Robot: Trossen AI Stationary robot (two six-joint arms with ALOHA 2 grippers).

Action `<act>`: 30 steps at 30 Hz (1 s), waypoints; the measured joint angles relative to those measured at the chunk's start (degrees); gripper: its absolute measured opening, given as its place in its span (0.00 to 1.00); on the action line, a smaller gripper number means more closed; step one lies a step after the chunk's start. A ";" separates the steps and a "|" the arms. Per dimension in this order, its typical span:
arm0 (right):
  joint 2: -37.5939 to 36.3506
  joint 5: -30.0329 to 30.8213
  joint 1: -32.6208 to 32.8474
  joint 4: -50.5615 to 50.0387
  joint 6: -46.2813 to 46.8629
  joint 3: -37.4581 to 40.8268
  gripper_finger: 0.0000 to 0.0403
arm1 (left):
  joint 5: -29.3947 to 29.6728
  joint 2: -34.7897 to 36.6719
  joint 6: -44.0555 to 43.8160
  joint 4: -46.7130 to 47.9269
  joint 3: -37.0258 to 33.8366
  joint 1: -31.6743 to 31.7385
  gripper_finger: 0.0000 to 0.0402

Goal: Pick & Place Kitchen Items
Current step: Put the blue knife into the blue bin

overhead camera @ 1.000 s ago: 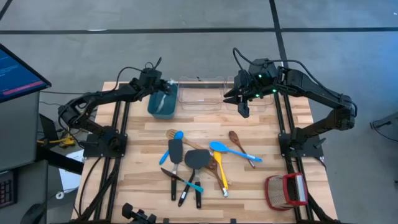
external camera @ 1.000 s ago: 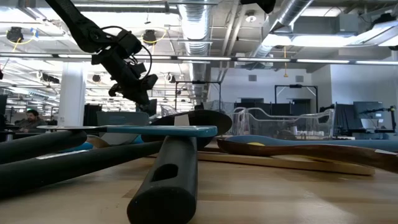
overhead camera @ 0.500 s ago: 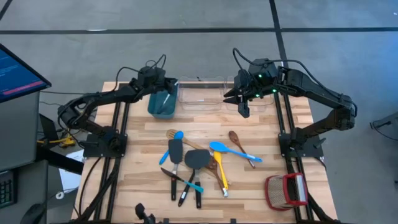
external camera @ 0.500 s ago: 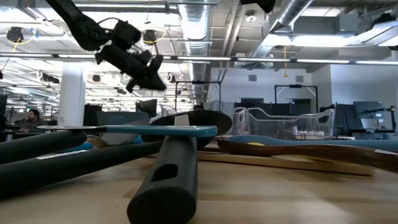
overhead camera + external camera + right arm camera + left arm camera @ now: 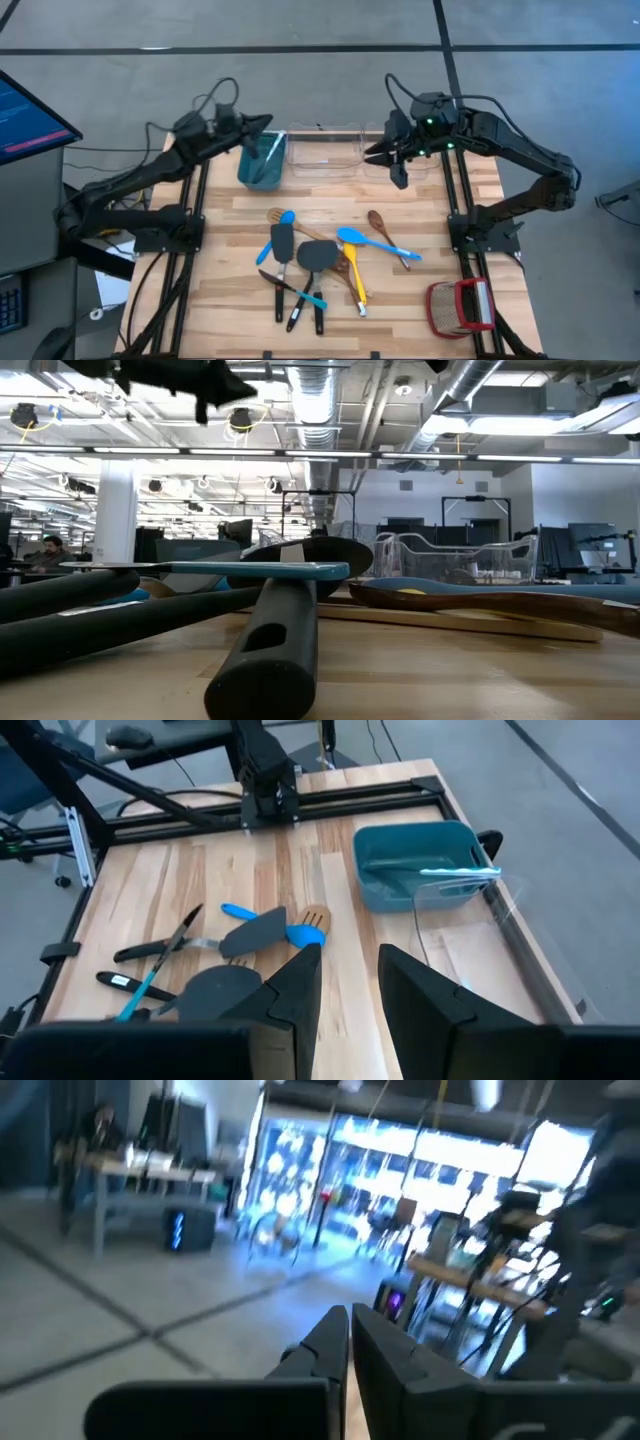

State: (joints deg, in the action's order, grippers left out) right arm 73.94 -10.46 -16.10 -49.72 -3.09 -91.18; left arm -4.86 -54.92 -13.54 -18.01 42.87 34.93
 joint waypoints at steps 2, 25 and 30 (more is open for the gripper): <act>-0.54 0.00 0.00 0.07 0.05 0.00 0.24 | 0.04 2.79 0.00 0.11 0.00 -1.54 0.01; -0.57 0.02 0.35 -0.20 0.15 0.00 0.24 | -0.27 1.90 -0.17 3.71 6.24 -23.06 0.01; -2.16 0.02 0.77 -4.47 0.69 -0.07 0.23 | -0.29 -1.91 0.87 4.16 9.30 -25.06 0.01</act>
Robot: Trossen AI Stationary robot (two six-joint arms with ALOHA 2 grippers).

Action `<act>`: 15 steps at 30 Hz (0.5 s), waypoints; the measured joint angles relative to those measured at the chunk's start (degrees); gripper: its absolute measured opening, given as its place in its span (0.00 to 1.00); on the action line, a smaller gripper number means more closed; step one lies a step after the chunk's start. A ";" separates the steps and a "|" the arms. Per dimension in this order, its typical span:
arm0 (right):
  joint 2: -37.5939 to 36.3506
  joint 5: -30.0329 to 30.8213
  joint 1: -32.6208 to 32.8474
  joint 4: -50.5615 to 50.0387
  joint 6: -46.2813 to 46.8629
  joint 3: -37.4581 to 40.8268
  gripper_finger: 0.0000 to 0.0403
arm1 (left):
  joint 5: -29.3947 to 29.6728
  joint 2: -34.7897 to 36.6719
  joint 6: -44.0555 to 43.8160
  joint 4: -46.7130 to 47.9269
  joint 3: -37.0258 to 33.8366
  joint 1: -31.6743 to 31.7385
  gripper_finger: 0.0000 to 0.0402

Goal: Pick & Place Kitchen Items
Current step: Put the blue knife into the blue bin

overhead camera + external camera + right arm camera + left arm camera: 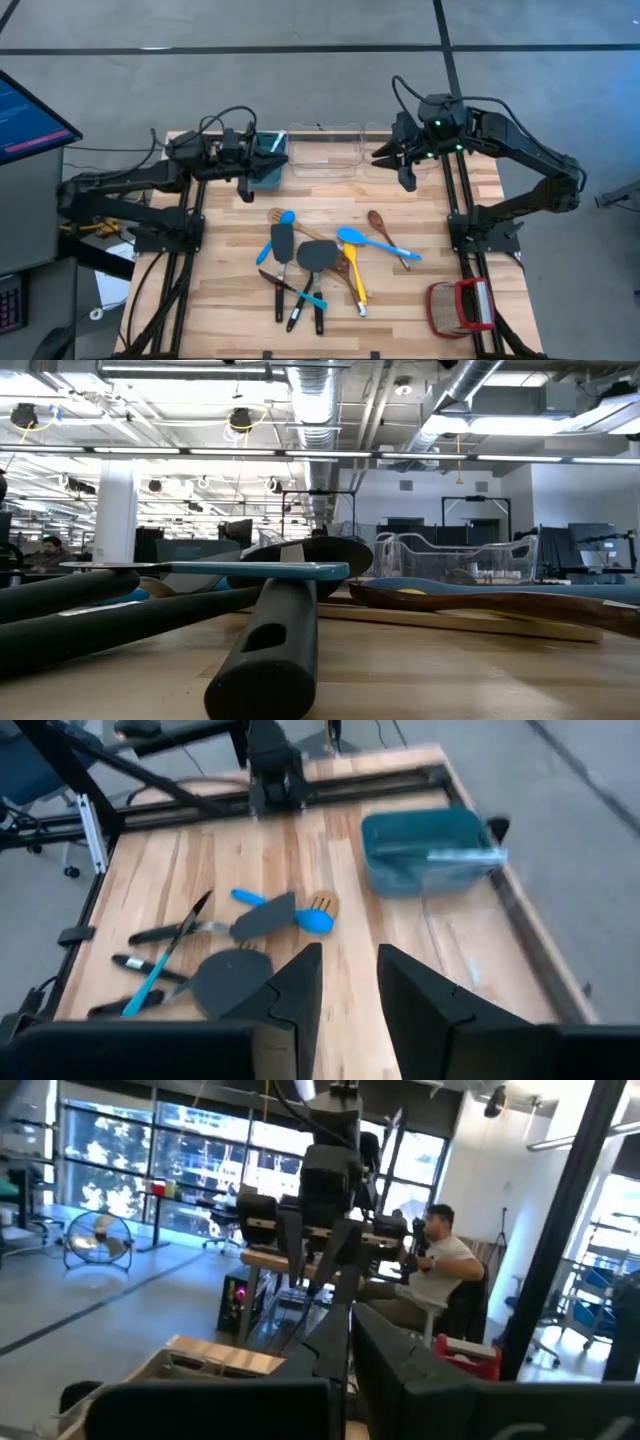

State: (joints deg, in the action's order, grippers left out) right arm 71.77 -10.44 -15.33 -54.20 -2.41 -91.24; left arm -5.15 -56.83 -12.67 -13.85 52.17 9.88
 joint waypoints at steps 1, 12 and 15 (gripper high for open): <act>-0.52 0.16 -0.08 -1.62 0.57 0.04 0.22 | 0.00 -0.73 0.01 0.09 0.41 -0.30 0.01; -13.62 0.46 0.74 -2.45 0.34 0.02 0.06 | 0.00 -6.57 0.33 0.90 4.42 -2.19 0.01; -17.34 0.45 0.74 -1.71 -0.63 0.02 0.03 | 0.00 -7.35 0.66 1.43 5.40 -2.74 0.01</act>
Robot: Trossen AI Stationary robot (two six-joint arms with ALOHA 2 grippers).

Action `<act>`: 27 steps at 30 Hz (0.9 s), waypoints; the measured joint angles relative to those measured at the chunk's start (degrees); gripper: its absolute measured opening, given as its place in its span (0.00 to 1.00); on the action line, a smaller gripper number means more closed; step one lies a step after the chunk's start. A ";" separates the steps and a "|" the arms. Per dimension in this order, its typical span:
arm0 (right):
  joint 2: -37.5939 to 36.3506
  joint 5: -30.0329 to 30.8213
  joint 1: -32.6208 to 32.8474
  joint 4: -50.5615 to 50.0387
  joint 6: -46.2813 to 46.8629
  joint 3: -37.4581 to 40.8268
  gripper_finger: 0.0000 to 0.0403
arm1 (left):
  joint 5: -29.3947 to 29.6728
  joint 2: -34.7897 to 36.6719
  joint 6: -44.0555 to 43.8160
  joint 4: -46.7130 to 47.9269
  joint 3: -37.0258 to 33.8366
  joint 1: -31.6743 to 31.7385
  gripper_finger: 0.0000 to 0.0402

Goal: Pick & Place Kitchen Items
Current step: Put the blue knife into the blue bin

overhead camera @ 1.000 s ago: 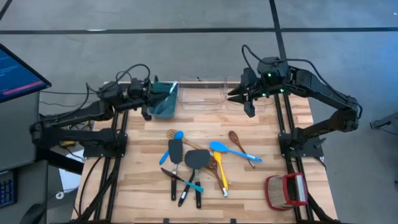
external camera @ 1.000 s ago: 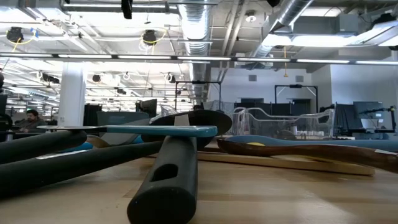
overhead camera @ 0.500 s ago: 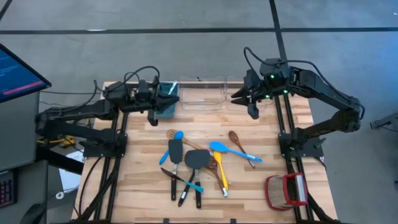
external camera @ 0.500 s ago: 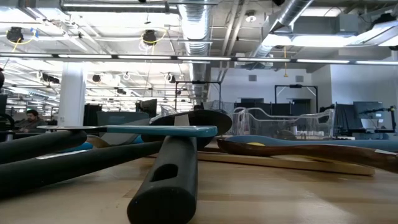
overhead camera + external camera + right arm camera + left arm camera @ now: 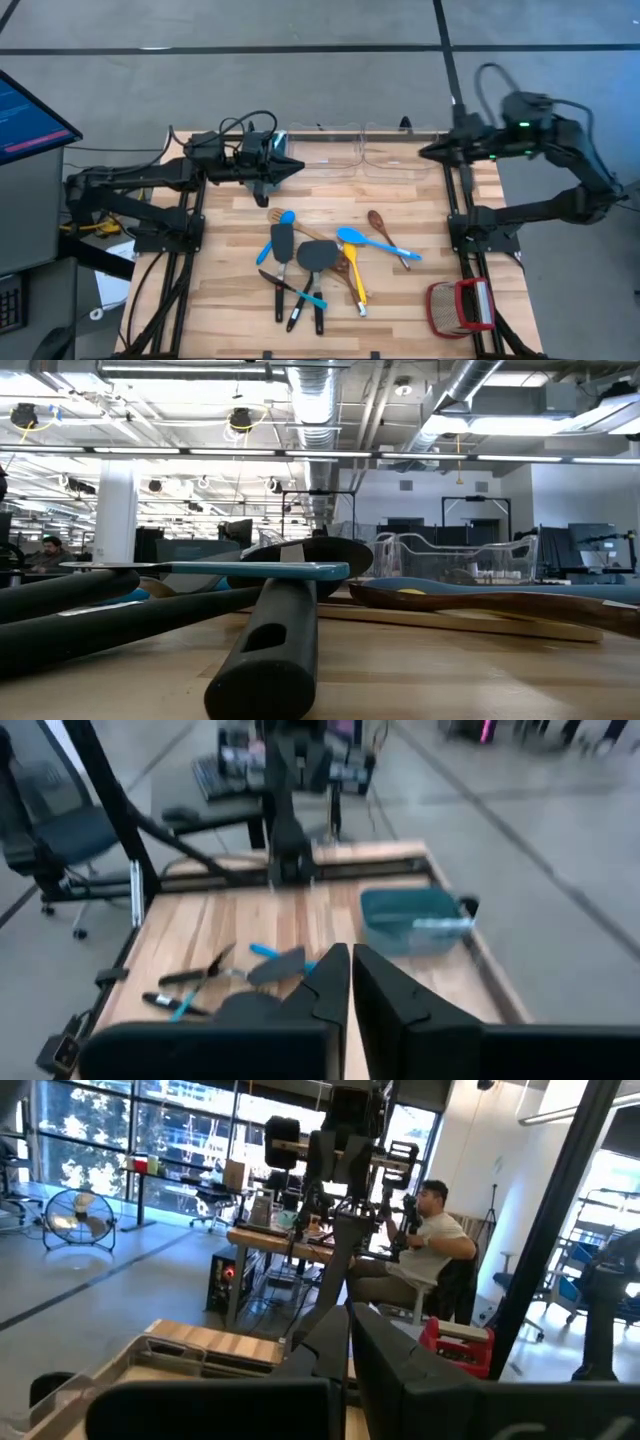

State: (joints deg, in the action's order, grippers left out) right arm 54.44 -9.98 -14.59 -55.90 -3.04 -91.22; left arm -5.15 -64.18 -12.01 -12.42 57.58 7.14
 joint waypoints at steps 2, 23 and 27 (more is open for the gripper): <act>-2.31 -0.01 0.00 0.65 -0.37 0.00 0.01 | 0.00 -0.70 0.04 0.09 0.59 -0.34 0.01; -22.59 -0.57 0.00 26.00 8.27 34.30 0.01 | 2.15 -1.91 1.70 0.50 1.69 -2.08 0.01; -25.04 -0.65 0.00 35.90 10.95 43.57 0.01 | 2.14 -1.91 1.70 0.55 1.69 -2.08 0.01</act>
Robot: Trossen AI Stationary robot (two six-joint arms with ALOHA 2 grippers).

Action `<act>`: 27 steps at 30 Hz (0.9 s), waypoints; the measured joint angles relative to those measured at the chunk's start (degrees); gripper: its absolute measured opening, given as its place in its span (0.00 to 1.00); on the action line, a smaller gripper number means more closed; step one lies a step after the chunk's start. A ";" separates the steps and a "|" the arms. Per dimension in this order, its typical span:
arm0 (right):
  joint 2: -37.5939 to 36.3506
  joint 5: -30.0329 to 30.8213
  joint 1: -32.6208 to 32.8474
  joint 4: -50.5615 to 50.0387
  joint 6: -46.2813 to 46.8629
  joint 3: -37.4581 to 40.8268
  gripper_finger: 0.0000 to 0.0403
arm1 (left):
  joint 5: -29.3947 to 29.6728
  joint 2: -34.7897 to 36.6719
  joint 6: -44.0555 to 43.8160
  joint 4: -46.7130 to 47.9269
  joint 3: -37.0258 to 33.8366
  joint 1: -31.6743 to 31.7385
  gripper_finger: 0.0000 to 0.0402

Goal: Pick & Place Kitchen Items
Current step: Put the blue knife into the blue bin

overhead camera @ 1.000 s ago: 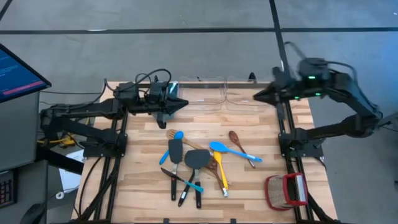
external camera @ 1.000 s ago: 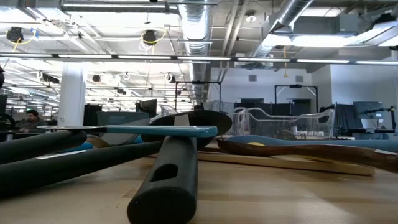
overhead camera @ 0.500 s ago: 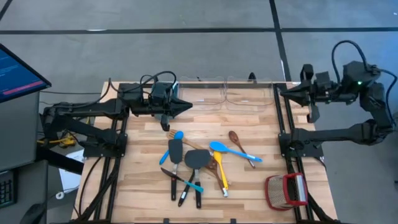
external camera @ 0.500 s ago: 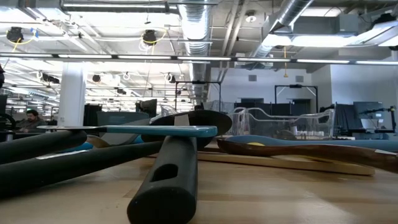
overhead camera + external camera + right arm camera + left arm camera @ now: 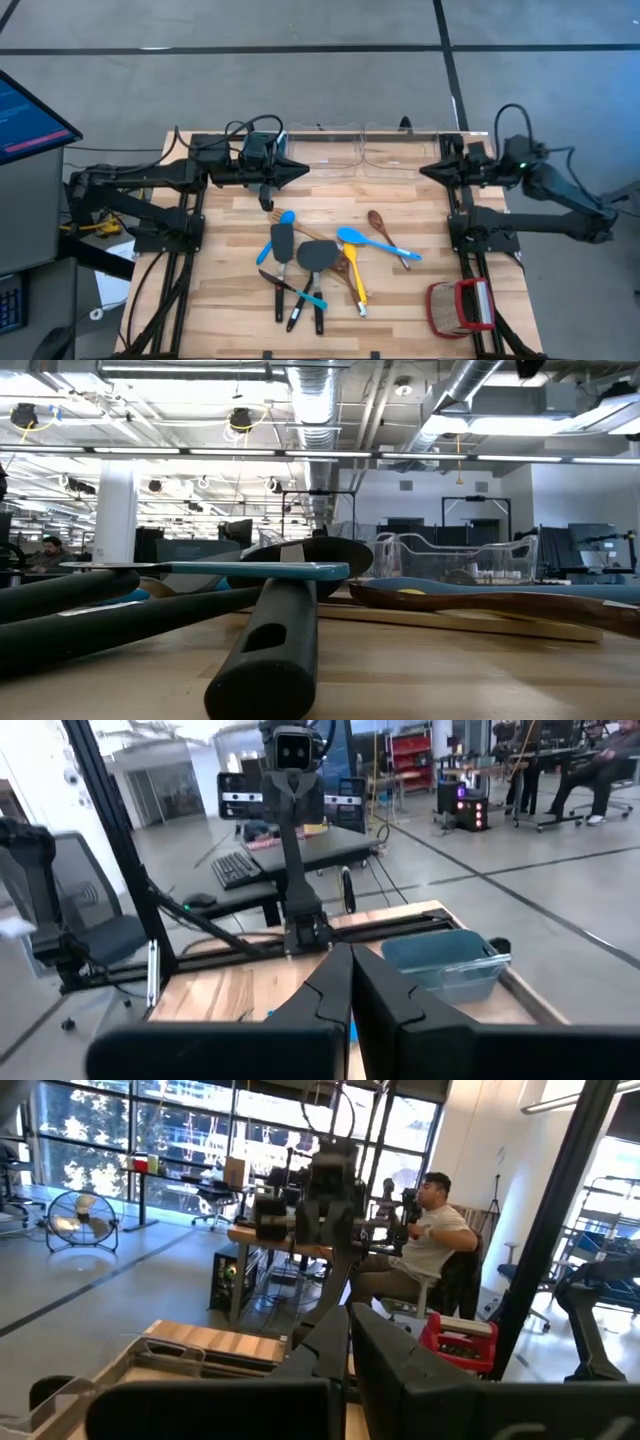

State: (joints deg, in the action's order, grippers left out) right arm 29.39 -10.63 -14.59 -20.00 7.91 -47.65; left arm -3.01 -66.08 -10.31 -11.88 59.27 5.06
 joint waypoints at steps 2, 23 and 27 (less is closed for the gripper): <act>-0.65 -0.02 0.00 2.99 0.99 3.10 0.00 | 0.00 0.00 0.00 0.02 0.00 0.00 0.01; -0.97 -0.02 0.00 5.58 2.22 6.74 0.01 | -0.28 0.02 -0.22 0.09 -0.02 0.04 0.01; -0.97 0.02 0.00 5.54 2.24 6.74 0.01 | -1.82 0.02 -0.99 0.09 -0.02 0.04 0.01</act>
State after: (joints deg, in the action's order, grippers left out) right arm 28.42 -10.61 -14.59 -14.46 10.15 -40.91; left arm -4.83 -66.06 -11.30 -11.79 59.24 5.10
